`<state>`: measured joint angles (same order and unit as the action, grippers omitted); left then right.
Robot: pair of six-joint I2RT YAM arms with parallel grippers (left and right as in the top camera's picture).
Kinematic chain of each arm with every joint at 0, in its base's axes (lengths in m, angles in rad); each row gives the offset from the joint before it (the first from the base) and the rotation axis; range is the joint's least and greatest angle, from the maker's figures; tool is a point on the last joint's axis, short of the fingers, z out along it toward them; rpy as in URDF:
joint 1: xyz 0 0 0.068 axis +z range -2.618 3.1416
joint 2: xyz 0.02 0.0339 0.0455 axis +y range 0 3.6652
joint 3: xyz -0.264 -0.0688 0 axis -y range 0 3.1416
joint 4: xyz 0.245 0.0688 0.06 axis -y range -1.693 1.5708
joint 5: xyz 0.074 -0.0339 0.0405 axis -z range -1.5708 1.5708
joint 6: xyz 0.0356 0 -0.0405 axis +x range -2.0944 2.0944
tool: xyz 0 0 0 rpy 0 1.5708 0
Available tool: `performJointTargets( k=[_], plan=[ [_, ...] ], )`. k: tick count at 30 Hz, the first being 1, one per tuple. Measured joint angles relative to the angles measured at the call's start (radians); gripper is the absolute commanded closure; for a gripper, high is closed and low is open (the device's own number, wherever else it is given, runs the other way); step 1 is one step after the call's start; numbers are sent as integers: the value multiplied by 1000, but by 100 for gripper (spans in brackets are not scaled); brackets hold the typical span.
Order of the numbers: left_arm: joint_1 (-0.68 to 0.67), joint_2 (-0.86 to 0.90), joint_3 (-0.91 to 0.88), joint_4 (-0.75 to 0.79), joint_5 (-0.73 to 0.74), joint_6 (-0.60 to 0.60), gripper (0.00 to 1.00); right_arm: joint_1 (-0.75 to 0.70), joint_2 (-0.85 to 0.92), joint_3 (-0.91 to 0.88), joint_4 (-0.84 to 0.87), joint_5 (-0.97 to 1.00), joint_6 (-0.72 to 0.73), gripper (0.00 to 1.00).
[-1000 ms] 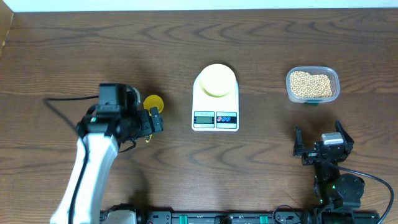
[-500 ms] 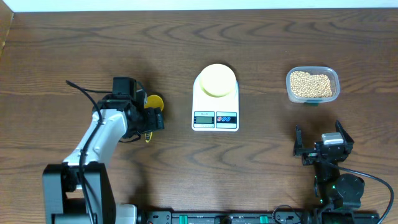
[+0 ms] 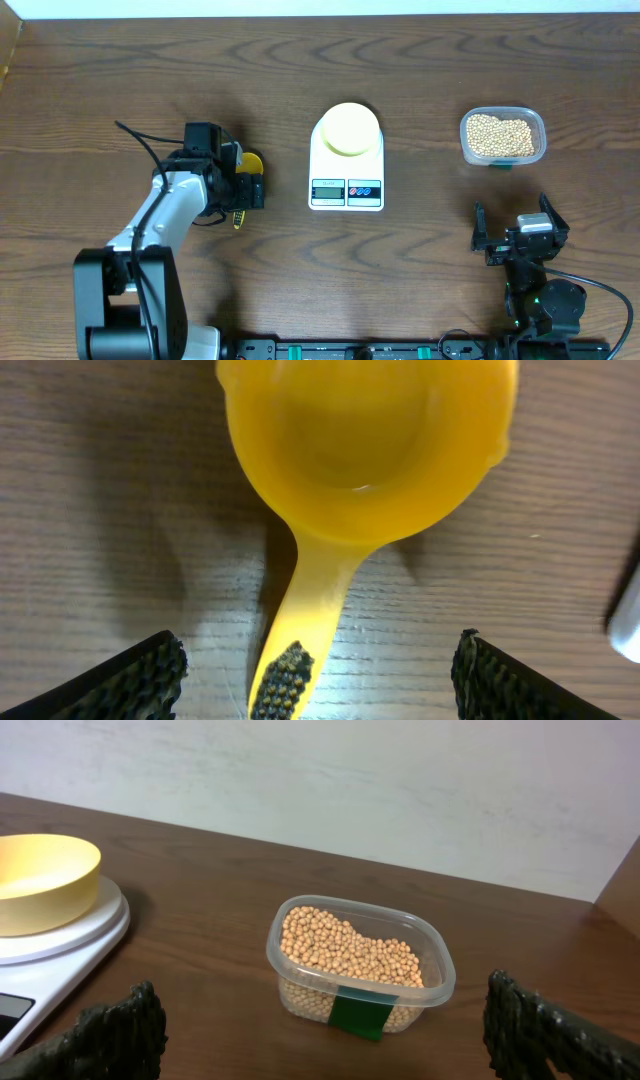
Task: Scoop item into bowl and weigh 50g on scale
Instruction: 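Close the left gripper on the yellow scoop handle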
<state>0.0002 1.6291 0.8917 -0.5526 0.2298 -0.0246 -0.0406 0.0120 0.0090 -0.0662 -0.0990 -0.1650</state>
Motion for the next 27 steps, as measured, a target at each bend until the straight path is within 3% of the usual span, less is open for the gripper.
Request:
performJointTargets(
  k=[5, 10, 13, 19, 27],
  plan=[
    [0, 34, 0, 13, 2, 30, 13, 0, 0, 0, 0, 0, 0, 1],
    [0, 60, 2, 25, 11, 60, 32, 0, 0, 0, 0, 0, 0, 1],
    [1, 69, 6, 33, 13, 70, 34, 0, 0, 0, 0, 0, 0, 1],
    [3, 76, 7, 51, 42, 78, 52, 0, 0, 0, 0, 0, 0, 1],
    [4, 80, 7, 54, 61, 81, 59, 0, 0, 0, 0, 0, 0, 1]
  ],
)
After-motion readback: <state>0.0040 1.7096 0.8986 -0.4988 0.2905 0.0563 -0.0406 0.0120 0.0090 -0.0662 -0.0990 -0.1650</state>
